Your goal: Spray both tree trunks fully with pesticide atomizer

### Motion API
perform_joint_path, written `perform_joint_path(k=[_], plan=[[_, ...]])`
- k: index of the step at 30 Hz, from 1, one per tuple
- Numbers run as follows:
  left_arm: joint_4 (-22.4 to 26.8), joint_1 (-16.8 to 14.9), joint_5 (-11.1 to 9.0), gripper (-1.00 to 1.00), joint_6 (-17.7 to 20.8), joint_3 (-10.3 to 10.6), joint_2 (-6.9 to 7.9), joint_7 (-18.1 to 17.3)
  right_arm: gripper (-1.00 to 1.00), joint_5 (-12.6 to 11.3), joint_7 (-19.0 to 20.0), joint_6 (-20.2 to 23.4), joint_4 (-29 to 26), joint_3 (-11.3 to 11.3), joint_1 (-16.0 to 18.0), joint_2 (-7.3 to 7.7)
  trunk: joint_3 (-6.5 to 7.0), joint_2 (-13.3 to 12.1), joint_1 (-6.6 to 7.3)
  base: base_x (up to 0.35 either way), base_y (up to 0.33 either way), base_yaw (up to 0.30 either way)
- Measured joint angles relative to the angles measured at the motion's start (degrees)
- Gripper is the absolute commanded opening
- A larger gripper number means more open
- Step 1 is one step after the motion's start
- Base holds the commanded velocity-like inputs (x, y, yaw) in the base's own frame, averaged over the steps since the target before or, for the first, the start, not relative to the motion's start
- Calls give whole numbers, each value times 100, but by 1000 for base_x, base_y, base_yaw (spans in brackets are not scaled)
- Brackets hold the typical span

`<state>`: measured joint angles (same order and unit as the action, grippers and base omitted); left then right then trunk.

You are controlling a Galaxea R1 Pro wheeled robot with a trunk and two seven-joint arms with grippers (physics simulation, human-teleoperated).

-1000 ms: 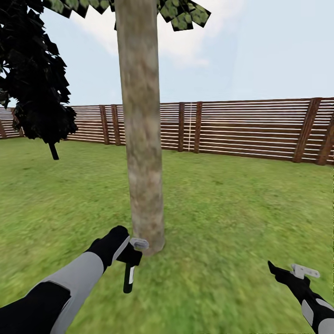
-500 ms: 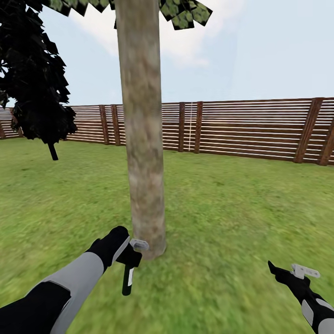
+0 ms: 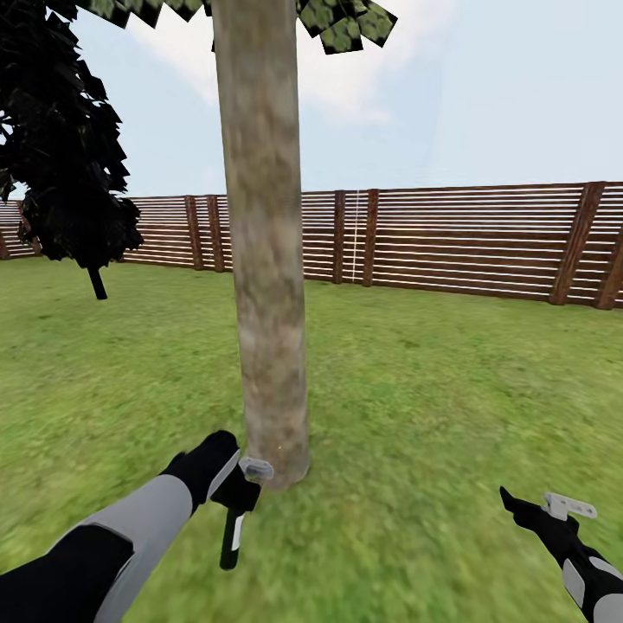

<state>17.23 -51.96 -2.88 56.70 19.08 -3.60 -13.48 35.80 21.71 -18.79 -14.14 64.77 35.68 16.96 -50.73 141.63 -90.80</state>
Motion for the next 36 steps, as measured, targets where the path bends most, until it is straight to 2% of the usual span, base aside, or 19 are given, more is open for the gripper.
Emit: perform_joint_path(k=[9, 18, 21, 30, 32, 34, 36], plan=[[8, 26, 6, -100, -1, -35, 16, -2, 100, 2, -1, 4, 2, 0, 0, 0, 0, 0, 0, 0, 0, 0], [321, -26, -4, -100, 5, -46, 8, -5, 100, 3, -8, 7, 5, 0, 0, 0, 0, 0, 0, -37, 0, 0], [565, -57, -9, -100, 13, -45, 16, -6, 100, 5, -9, 7, 4, 0, 0, 0, 0, 0, 0, 0, 0, 0], [616, -682, -27, -100, 33, -45, 17, -23, 100, 3, -9, 7, 2, 0, 0, 0, 0, 0, 0, 0, 0, 0], [616, -767, -41, -100, 35, -47, 20, -187, 100, 1, -9, 7, 3, 0, 0, 0, 0, 0, 0, 0, 0, 0], [620, -866, -43, -100, 37, -48, 31, -497, 100, 2, -9, 7, 5, 0, 0, 0, 1, 0, 0, 0, 0, 0], [620, -919, -9, -100, 34, -45, 34, -589, 100, 4, -9, 7, 6, 0, 0, 0, 0, 0, 0, 0, 0, 0]])
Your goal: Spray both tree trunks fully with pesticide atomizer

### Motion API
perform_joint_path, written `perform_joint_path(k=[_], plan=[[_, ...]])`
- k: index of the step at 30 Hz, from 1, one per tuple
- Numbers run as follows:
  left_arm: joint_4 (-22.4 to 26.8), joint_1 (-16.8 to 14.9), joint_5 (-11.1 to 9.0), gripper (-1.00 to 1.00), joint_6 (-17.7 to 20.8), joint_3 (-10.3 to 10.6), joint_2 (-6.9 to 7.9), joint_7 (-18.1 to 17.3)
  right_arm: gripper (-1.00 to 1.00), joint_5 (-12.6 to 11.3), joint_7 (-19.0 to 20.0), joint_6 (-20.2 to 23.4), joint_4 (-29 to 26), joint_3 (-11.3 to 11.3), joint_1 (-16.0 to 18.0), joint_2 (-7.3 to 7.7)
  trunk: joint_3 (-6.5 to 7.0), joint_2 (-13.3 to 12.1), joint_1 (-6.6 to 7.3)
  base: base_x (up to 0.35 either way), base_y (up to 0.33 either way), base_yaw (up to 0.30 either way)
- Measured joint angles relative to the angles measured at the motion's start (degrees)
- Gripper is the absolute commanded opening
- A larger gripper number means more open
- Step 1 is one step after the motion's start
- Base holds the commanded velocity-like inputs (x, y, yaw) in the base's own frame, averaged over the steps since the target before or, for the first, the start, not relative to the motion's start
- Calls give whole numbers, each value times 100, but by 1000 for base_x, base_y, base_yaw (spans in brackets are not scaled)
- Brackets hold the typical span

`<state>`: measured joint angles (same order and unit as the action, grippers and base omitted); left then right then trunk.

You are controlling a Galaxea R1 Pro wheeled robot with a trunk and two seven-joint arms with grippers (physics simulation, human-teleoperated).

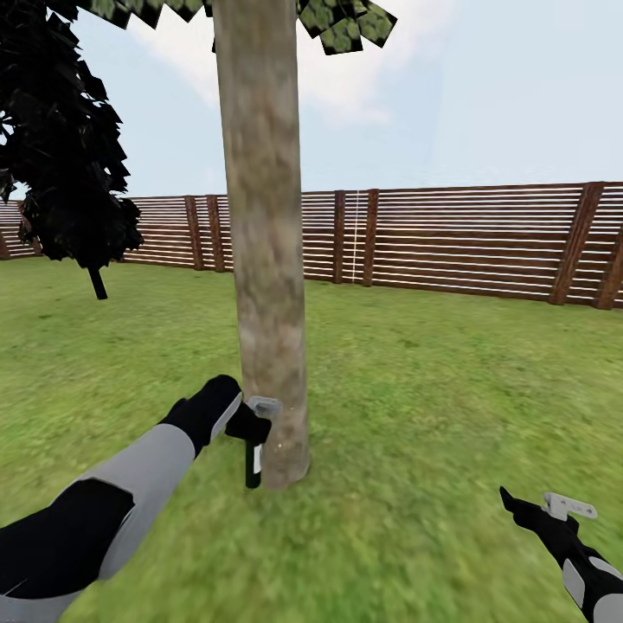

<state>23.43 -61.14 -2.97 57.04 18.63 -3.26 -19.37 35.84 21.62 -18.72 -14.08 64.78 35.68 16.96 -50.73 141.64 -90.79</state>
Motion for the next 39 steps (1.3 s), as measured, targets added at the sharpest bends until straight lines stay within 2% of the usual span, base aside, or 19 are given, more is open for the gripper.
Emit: perform_joint_path(k=[5, 14, 23, 39], plan=[[-5, -165, 5, -100, -1, 0, 9, -31, 100, -5, 0, 0, -1, 0, 0, 0, 0, 0, 0, 0, 0, 0], [-6, -229, 16, -100, 0, 1, 18, -32, 100, 0, 0, 0, 0, 0, 0, 0, 0, 0, 0, -85, 0, 0], [-11, -664, 14, -100, -1, 10, 161, -32, 100, 2, -8, 2, 1, 0, 0, 0, 0, 0, 0, -2, 0, 0], [-22, -1389, 8, -100, 17, 0, 159, -32, 100, 2, -9, 5, 2, -8, 0, 0, 0, 0, 0, 0, 0, 0]])
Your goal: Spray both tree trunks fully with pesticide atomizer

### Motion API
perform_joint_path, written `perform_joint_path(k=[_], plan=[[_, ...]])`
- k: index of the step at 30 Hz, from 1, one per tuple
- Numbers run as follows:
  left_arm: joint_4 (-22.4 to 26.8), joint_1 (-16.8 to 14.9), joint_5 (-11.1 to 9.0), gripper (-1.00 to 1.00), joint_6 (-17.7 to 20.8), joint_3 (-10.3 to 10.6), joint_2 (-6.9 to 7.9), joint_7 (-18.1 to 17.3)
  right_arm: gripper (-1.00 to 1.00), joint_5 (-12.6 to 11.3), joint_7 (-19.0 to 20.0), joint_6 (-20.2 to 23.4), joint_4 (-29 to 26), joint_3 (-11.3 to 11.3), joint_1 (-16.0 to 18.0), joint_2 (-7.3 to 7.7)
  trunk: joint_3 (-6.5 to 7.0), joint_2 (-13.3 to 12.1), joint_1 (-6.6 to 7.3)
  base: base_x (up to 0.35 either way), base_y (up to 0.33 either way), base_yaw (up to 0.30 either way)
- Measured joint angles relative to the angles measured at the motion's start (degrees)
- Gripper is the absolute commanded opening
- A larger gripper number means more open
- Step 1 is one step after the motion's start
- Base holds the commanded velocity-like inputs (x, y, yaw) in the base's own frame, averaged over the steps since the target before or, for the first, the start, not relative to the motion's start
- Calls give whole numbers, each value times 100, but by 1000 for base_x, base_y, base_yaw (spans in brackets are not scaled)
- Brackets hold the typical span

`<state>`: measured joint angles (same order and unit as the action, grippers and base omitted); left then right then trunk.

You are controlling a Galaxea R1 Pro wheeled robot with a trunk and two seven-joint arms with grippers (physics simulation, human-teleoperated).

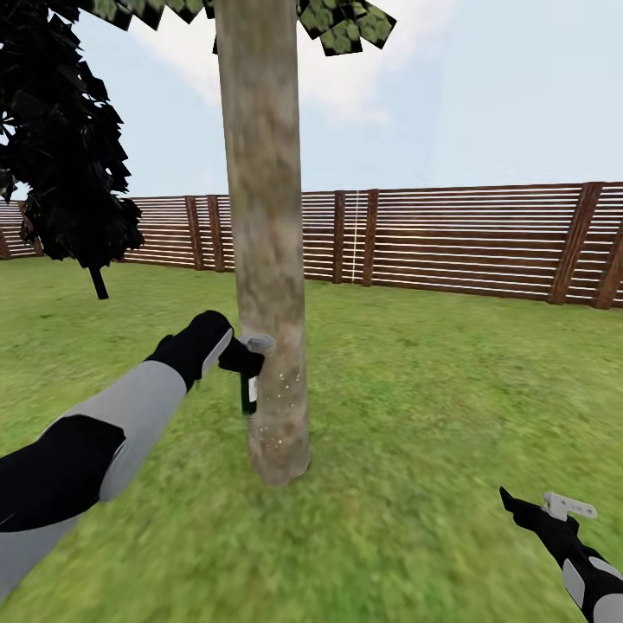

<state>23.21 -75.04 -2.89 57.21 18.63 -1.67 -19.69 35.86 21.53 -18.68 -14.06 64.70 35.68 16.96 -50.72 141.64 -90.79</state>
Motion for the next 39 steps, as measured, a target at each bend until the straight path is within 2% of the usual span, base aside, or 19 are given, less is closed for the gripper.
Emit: perform_joint_path(k=[12, 18, 21, 27, 34, 39], plan=[[-18, -550, -5, -100, 18, 0, -9, 0, 100, 0, 9, -1, 0, -1, 0, 0, 0, 0, 0, 0, 0, 0], [-106, -945, -5, -100, 26, 1, 0, 0, 100, 9, 15, -1, 0, -1, 0, 0, 0, 0, 0, 0, 0, 0], [-210, -1245, -10, -100, 26, -1, -4, 0, 100, 9, 13, -1, 0, -1, 0, 0, 0, 0, 0, 0, 0, 0], [-288, -1476, -7, -100, 26, 1, -10, 0, 100, 9, 12, 0, 0, -1, 0, 0, 0, 0, 0, 0, 0, 0], [-591, -1920, -4, -100, 26, 1, -33, 0, 100, 9, 10, 1, 0, -1, 0, 0, 0, 0, 0, 0, 0, 0], [-670, -2025, -8, -100, 27, 1, -35, 0, 100, 9, 9, -1, 0, -1, 0, 0, 0, 0, 0, 0, 0, 0]])
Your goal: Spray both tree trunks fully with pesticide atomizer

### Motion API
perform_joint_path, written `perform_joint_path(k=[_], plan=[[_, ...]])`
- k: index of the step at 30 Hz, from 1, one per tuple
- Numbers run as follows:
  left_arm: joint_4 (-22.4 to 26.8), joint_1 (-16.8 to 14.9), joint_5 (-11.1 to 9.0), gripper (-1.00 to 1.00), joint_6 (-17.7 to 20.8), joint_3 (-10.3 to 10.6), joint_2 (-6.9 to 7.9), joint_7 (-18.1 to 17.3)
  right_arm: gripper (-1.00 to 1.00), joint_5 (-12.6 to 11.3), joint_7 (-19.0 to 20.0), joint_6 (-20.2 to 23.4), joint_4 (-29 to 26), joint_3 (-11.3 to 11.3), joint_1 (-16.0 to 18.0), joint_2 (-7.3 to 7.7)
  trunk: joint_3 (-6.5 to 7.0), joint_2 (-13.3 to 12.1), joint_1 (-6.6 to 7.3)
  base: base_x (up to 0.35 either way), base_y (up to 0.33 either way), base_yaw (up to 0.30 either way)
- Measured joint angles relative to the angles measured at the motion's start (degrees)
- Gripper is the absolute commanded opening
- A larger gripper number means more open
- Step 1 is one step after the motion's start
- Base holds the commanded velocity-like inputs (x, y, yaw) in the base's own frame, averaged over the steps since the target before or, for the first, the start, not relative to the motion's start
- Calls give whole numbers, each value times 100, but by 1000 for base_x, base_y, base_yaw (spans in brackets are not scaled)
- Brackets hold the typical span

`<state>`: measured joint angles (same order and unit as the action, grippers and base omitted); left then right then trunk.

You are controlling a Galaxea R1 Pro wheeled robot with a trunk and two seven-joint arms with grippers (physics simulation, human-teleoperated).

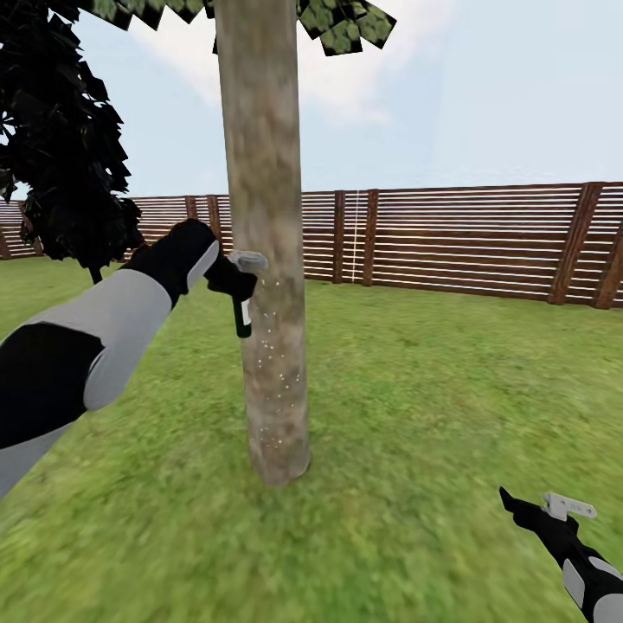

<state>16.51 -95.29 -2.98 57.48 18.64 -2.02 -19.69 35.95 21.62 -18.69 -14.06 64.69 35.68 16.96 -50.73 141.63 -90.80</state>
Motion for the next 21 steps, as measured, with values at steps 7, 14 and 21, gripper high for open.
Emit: perform_joint_path(k=[7, 14, 21], plan=[[-831, -3, 15, -100, -22, 41, -8, -3, 100, 0, -3, 3, 0, 0, 0, 0, 0, 0, 0, 0, 0, 0], [-1283, 53, 17, -100, -63, 36, -9, -9, 100, 0, -9, 4, 0, 0, 0, 0, 0, 0, 0, 0, 0, 0], [-1288, 604, 24, -100, -170, 37, 0, -17, 100, 0, -9, 1, 0, 0, 0, 0, -1, -1, -1, 0, 0, 0]])
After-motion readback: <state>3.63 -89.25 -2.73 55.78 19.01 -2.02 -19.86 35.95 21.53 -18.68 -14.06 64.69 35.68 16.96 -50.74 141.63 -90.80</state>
